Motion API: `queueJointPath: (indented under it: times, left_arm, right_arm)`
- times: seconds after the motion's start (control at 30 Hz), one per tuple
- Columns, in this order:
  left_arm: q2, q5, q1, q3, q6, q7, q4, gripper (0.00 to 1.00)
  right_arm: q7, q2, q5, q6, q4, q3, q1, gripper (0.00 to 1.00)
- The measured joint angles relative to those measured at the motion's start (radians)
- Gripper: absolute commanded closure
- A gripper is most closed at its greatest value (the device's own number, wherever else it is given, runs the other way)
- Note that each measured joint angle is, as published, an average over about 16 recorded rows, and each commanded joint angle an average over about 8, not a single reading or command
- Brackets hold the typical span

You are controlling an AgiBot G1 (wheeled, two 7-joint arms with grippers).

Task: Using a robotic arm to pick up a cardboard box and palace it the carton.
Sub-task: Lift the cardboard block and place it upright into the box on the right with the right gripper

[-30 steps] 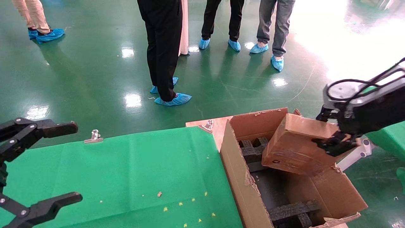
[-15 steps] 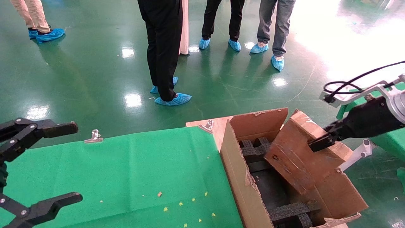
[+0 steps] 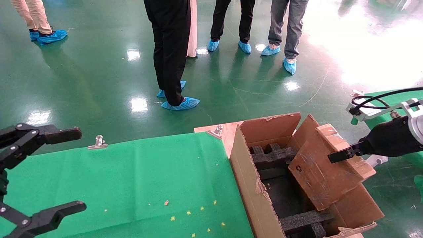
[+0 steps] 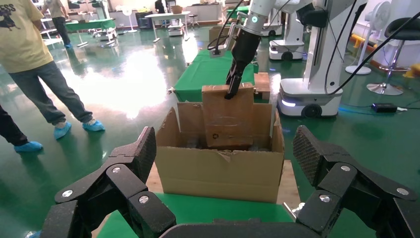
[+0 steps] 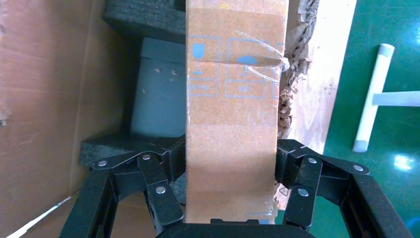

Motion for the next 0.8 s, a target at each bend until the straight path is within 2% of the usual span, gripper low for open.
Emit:
queueJointPath:
  times: [0.43,0.8]
  left_arm:
    - [0.000,0.000,0.000,0.000,0.000,0.000,0.000,0.00]
    - [0.000,0.000,0.000,0.000,0.000,0.000,0.000,0.00]
  right_arm:
    - [0.153,0.010,-0.116,0.108,0.102,-0.033,-0.004,1.00]
    - [0.259,-0.012,-0.150,0.182,0.121,-0.054,-0.051,1.00]
